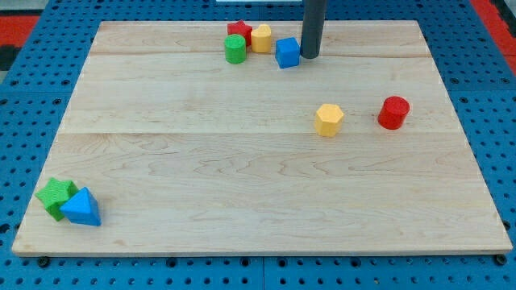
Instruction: Move the blue cube to the right bottom of the yellow heart
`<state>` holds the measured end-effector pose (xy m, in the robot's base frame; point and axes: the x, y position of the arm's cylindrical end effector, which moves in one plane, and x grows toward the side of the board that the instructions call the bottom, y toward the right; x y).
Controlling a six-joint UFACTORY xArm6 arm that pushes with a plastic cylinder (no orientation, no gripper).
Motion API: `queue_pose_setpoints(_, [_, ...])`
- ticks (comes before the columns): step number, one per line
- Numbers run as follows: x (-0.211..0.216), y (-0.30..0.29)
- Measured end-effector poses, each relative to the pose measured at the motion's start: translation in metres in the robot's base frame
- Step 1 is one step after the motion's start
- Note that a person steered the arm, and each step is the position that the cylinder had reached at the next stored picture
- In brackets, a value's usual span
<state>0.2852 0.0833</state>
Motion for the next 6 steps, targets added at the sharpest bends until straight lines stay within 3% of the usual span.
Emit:
queue_pose_setpoints(1, [0.012, -0.004])
queue_pose_setpoints(4, [-0.009, 0.008])
queue_pose_setpoints(6, [-0.009, -0.023])
